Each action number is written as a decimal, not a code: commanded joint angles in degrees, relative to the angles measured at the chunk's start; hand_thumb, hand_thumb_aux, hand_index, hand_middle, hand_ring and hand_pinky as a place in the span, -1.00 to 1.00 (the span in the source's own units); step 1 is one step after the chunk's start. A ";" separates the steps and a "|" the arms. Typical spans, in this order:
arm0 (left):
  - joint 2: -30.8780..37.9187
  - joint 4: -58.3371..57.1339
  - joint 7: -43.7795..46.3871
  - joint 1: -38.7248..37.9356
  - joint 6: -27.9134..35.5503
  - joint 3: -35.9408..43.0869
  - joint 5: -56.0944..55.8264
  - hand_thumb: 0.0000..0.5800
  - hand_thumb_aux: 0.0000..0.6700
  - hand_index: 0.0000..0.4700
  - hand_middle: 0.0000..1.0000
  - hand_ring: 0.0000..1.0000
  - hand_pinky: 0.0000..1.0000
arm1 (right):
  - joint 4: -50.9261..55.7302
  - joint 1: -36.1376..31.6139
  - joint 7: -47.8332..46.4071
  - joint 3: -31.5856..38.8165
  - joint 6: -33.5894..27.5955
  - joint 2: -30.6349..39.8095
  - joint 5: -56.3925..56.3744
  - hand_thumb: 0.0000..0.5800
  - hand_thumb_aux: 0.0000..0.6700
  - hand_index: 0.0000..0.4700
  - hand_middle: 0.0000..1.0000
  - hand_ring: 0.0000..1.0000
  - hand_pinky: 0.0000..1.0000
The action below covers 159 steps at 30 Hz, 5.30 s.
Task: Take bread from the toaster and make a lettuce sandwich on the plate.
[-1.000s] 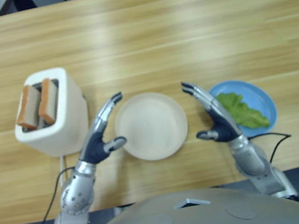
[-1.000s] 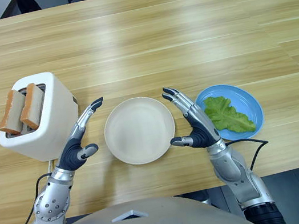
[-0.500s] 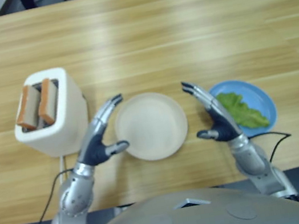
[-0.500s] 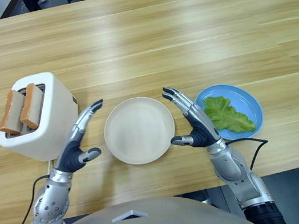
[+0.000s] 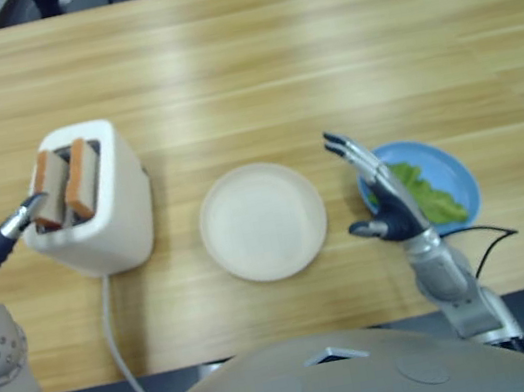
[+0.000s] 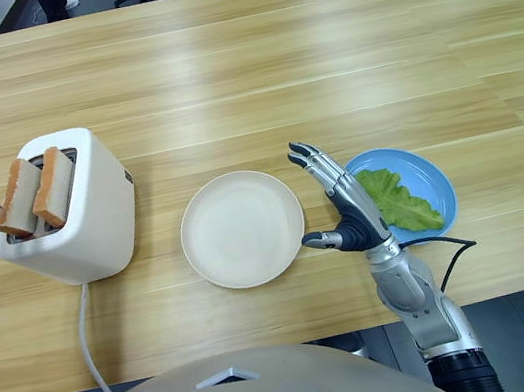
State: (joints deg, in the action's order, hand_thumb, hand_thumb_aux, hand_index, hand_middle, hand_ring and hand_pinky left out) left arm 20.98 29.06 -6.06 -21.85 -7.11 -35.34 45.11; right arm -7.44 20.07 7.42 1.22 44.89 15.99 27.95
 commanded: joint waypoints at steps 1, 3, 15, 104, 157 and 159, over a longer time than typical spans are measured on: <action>1.09 -5.30 3.70 -0.62 5.24 3.97 4.50 -1.00 -1.00 -1.00 -1.00 -1.00 -1.00 | -0.36 0.05 0.12 -0.51 -0.63 0.09 -0.02 -1.00 -1.00 -1.00 -1.00 -1.00 -1.00; 1.35 -7.17 5.08 -1.07 7.06 6.02 5.55 -1.00 -1.00 -1.00 -1.00 -1.00 -1.00 | -0.38 -0.02 0.16 -0.57 -0.66 0.17 -0.07 -1.00 -1.00 -1.00 -1.00 -1.00 -1.00; 3.66 -9.05 6.66 -1.31 10.58 12.20 5.62 -0.34 -0.64 -0.65 -1.00 -1.00 -1.00 | -1.31 -0.64 0.66 -2.42 -1.18 0.78 0.58 -1.00 -1.00 -1.00 -1.00 -1.00 -1.00; -4.94 -25.94 1.88 20.17 2.01 60.69 -7.21 -1.00 -1.00 -1.00 -1.00 -1.00 -1.00 | 6.82 -3.80 12.47 -1.43 -32.03 34.28 23.49 1.00 1.00 0.96 -1.00 -1.00 -1.00; 4.26 -8.24 12.01 5.78 18.50 24.82 5.56 1.00 1.00 0.96 -1.00 -1.00 -1.00 | 3.69 -18.58 4.59 29.48 -27.31 8.56 36.50 1.00 1.00 0.96 -1.00 -1.00 -1.00; 4.27 -7.86 10.87 6.26 17.91 24.03 4.35 1.00 1.00 0.96 -1.00 -1.00 -1.00 | 4.47 -18.78 3.37 30.12 -27.65 9.32 37.50 1.00 1.00 0.96 -1.00 -1.00 -1.00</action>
State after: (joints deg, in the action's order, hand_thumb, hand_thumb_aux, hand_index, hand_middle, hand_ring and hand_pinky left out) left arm 24.53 22.91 4.65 -15.20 11.14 -11.37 50.95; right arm -4.55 1.74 12.48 30.34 17.85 24.59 64.07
